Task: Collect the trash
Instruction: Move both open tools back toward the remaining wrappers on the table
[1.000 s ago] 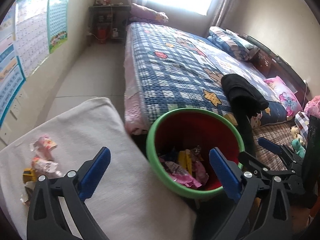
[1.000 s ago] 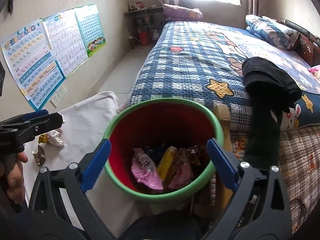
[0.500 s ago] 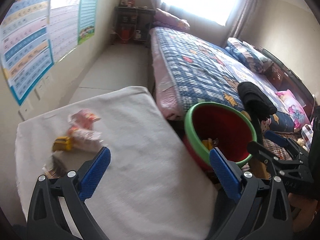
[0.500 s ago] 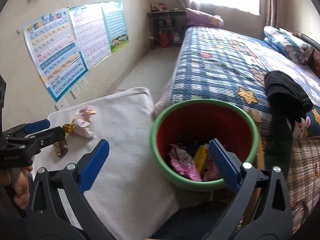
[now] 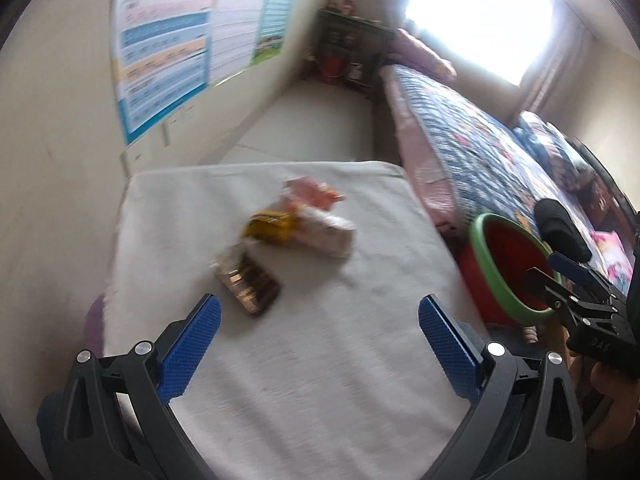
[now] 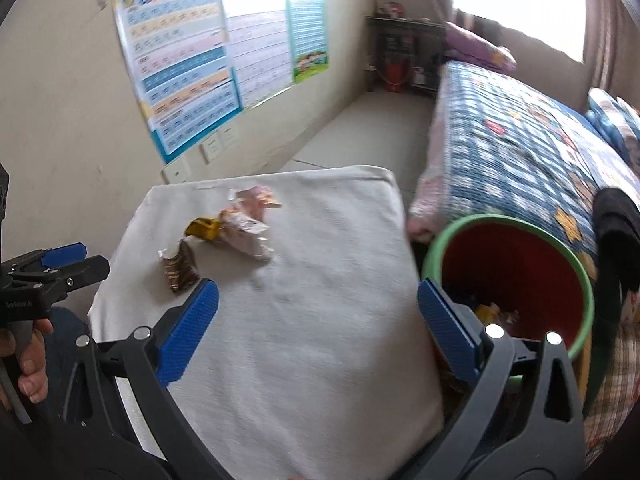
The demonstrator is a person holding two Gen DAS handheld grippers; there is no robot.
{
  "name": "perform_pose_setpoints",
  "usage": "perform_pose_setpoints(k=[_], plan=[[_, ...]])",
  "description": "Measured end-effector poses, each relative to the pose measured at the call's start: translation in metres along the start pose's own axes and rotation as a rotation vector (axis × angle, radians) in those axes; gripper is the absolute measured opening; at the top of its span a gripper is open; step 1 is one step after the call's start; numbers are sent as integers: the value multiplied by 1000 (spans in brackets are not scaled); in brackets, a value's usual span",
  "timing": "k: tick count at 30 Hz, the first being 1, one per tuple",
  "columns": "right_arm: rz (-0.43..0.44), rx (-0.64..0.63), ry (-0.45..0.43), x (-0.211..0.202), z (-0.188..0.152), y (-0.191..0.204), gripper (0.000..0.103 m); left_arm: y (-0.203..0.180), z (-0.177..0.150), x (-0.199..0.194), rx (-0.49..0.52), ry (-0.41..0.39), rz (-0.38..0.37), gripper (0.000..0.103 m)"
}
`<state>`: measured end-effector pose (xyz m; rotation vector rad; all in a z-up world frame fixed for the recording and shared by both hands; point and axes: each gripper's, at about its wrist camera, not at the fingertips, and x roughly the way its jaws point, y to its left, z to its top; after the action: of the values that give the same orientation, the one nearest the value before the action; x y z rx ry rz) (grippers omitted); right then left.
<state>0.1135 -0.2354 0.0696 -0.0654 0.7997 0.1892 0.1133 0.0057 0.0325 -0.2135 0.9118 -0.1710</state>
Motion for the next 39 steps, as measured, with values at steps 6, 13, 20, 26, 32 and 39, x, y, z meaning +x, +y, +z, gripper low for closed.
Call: perform_pose_setpoints(k=[6, 13, 20, 26, 32, 39], plan=[[26, -47, 25, 25, 7, 27, 98, 35, -2, 2, -84, 18, 30, 95], [34, -67, 52, 52, 14, 39, 98, 53, -1, 25, -158, 61, 40, 95], [40, -137, 70, 90, 17, 47, 98, 59, 5, 63, -240, 121, 66, 95], [61, -233, 113, 132, 23, 56, 98, 56, 13, 106, -308, 187, 103, 94], [81, -361, 151, 167, 25, 71, 97, 64, 11, 140, -373, 249, 156, 92], [123, -477, 179, 192, 27, 88, 94, 72, 1, 164, -442, 308, 187, 82]])
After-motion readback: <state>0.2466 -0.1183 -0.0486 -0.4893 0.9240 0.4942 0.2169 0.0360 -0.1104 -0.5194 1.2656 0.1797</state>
